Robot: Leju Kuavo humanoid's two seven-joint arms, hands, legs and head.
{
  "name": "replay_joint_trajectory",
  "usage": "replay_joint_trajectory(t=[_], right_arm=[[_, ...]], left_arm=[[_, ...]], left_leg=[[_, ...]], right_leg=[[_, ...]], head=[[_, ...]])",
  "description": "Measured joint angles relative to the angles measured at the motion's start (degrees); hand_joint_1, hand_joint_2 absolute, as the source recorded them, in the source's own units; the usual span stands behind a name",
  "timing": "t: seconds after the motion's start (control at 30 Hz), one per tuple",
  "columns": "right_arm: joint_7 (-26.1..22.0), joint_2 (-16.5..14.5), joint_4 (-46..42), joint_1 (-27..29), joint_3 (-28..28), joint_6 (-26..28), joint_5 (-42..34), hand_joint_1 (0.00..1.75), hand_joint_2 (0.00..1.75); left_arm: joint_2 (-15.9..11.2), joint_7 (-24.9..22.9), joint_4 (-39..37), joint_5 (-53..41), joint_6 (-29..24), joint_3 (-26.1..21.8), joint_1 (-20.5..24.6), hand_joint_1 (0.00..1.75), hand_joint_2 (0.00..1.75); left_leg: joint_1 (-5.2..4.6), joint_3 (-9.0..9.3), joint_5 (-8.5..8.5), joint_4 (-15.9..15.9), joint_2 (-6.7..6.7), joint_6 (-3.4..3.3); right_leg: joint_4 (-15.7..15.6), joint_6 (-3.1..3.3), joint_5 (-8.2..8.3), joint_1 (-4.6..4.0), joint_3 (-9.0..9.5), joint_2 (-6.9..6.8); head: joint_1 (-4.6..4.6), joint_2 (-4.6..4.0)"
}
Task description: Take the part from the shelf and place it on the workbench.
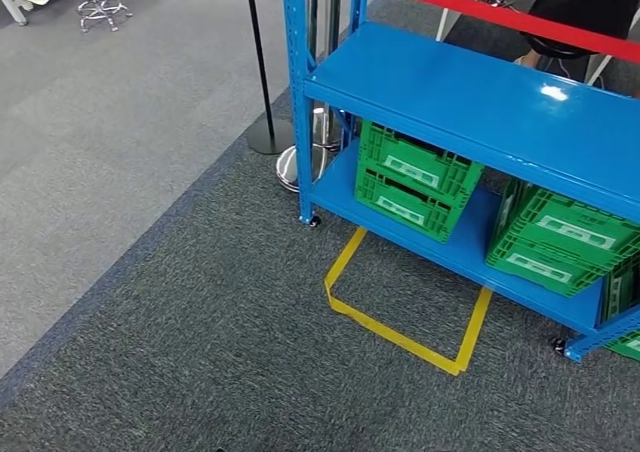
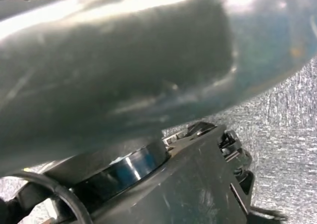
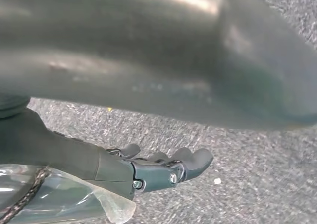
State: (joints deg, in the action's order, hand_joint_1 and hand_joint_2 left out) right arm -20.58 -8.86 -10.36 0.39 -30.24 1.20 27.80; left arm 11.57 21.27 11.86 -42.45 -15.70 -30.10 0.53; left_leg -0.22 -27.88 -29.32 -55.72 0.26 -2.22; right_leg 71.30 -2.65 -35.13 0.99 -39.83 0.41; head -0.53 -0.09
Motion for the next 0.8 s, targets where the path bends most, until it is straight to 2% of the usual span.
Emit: replay_joint_trajectory(t=[0.03,0.07,0.13,0.17,0.2,0.27,0.3,0.33,0.37,0.4,0.43,0.47,0.5,0.53,0.6,0.63,0.67,0.73,0.8], right_arm=[[0.0,0.0,0.0,0.1,0.0,0.0,0.0,0.00,0.00],[0.0,0.0,0.0,0.2,0.0,0.0,0.0,0.00,0.00],[0.0,0.0,0.1,0.1,0.0,0.0,0.0,0.00,0.00],[0.1,0.0,0.1,0.0,0.0,0.0,0.0,0.00,0.00],[0.1,0.0,0.1,-0.1,0.0,0.0,0.0,0.00,0.00],[0.1,0.0,0.1,0.0,0.0,0.0,0.0,0.00,0.00],[0.1,0.0,0.1,-0.1,0.0,0.0,0.0,0.00,0.00],[0.1,0.0,0.1,-0.1,0.0,0.0,0.0,0.00,0.00],[0.1,0.0,0.1,-0.2,0.0,0.0,0.0,0.00,0.00],[0.1,0.0,0.1,-0.2,0.0,0.0,0.0,0.00,0.00],[0.1,0.0,0.1,-0.2,0.0,0.0,0.0,0.00,0.00],[0.1,0.1,0.1,-0.1,0.0,0.0,0.0,0.00,0.00],[0.1,0.1,0.1,-0.1,0.0,0.0,0.0,0.00,0.00],[0.1,0.0,0.1,-0.1,0.0,0.0,0.0,0.00,0.00],[0.1,-0.1,0.2,0.0,0.0,0.0,0.0,0.00,0.00],[0.1,-0.2,0.2,-0.1,0.0,0.0,0.0,0.00,0.00],[0.1,-0.2,0.2,-0.1,0.0,0.0,0.0,0.00,0.00],[0.2,-0.3,0.3,-0.2,0.0,0.0,0.0,0.00,0.00],[0.4,-0.3,0.2,-0.2,0.0,0.0,0.0,0.00,0.00]], left_arm=[[0.0,0.0,0.0,0.0,0.0,0.0,-0.1,0.00,0.00],[0.0,0.0,0.0,0.0,0.0,0.0,-0.1,0.00,0.00],[-0.1,0.0,0.0,0.0,0.0,0.0,-0.1,0.00,0.00],[-0.1,0.0,0.0,0.0,0.0,0.0,0.0,0.00,0.00],[-0.1,0.0,0.0,0.0,0.0,0.0,0.1,0.00,0.00],[-0.1,0.0,0.0,0.0,0.0,0.0,0.2,0.00,0.00],[0.0,0.0,0.0,0.0,0.1,0.0,0.4,0.00,0.00],[0.0,0.0,0.0,0.0,0.1,0.0,0.5,0.00,0.00],[0.1,0.0,-0.1,0.0,0.1,0.0,0.5,0.00,0.00],[0.1,0.0,-0.1,0.0,0.1,0.0,0.5,0.00,0.00],[0.1,0.0,-0.1,0.0,0.1,-0.1,0.4,0.00,0.00],[0.1,0.0,-0.1,0.0,0.1,-0.1,0.3,0.00,0.00],[0.1,0.0,-0.1,0.0,0.1,-0.1,0.3,0.00,0.00],[0.1,0.0,-0.1,0.0,0.1,-0.1,0.2,0.00,0.00],[-0.1,0.0,-0.1,-0.1,0.1,-0.2,0.1,0.00,0.00],[-0.2,0.0,-0.1,-0.1,0.0,-0.2,0.1,0.00,0.00],[-0.3,0.0,-0.1,-0.1,0.0,-0.2,0.0,0.00,0.00],[-0.3,-0.1,-0.1,-0.2,0.0,-0.3,-0.1,0.00,0.00],[-0.2,-0.1,-0.1,-0.2,0.0,-0.3,-0.1,0.00,0.00]], left_leg=[[0.14,0.75,-0.62,0.0,0.02,0.29],[0.21,1.47,-1.32,-0.1,0.07,0.65],[0.21,2.35,-2.63,-0.1,0.17,1.50],[0.21,2.75,-3.04,-0.3,0.22,1.96],[0.29,3.07,-3.18,-0.4,0.25,2.36],[0.56,2.45,-2.45,-3.0,0.26,2.98],[0.64,0.76,-1.95,-6.0,0.22,3.19],[0.69,-1.66,-1.97,-9.9,0.17,3.38],[0.69,-4.37,-2.93,-13.9,0.13,3.51],[0.67,-6.89,-4.98,-17.0,0.12,3.55],[0.64,-8.79,-7.40,-18.7,0.11,3.46],[0.55,-10.01,-9.27,-19.0,0.09,3.23],[0.39,-10.54,-9.78,-17.7,0.06,2.87],[0.11,-10.48,-8.53,-15.2,0.04,2.37],[-0.91,-9.62,-1.98,-8.6,-0.22,0.82],[-1.35,-9.17,0.69,-6.1,-0.58,0.21],[-1.67,-8.80,2.46,-4.6,-0.90,-0.23],[-1.65,-7.75,3.06,-3.3,-1.26,-0.56],[-1.31,-6.04,3.45,-2.2,-1.01,-0.90]], right_leg=[[-3.1,-0.26,2.22,0.25,0.63,-0.20],[-6.7,-0.52,5.26,0.51,1.43,-0.63],[-11.5,-0.06,8.47,0.58,2.85,-1.34],[-12.1,0.54,8.81,0.47,3.16,-1.45],[-12.1,1.28,8.23,0.27,3.60,-1.29],[-12.3,2.23,8.25,0.23,4.70,-0.94],[-12.4,2.61,7.98,0.21,5.32,-0.84],[-12.5,2.93,7.63,0.20,5.90,-0.72],[-12.6,3.17,7.15,0.12,6.45,-0.59],[-12.6,3.33,6.59,0.03,7.07,-0.38],[-12.6,3.41,5.98,-0.10,7.79,-0.13],[-12.6,3.48,5.34,-0.24,8.62,0.11],[-12.6,3.52,4.68,-0.39,9.46,0.32],[-12.7,3.55,4.03,-0.53,10.17,0.45],[-12.8,3.44,2.79,-0.70,11.21,0.64],[-12.8,3.22,2.20,-0.76,11.57,0.78],[-13.1,2.96,1.79,-0.78,12.02,0.95],[-12.8,2.21,2.10,-0.87,13.02,1.18],[-10.6,1.53,2.62,-0.92,12.74,0.86]], head=[[0.03,0.00],[0.13,0.00],[0.26,0.00],[0.28,0.00],[0.22,0.00],[0.16,0.00],[0.15,0.00],[0.13,0.00],[0.12,0.00],[0.09,0.00],[0.09,0.00],[0.08,0.00],[0.08,0.00],[0.08,0.00],[0.13,0.00],[0.12,0.00],[0.07,0.00],[-0.03,0.00],[0.10,0.00]])
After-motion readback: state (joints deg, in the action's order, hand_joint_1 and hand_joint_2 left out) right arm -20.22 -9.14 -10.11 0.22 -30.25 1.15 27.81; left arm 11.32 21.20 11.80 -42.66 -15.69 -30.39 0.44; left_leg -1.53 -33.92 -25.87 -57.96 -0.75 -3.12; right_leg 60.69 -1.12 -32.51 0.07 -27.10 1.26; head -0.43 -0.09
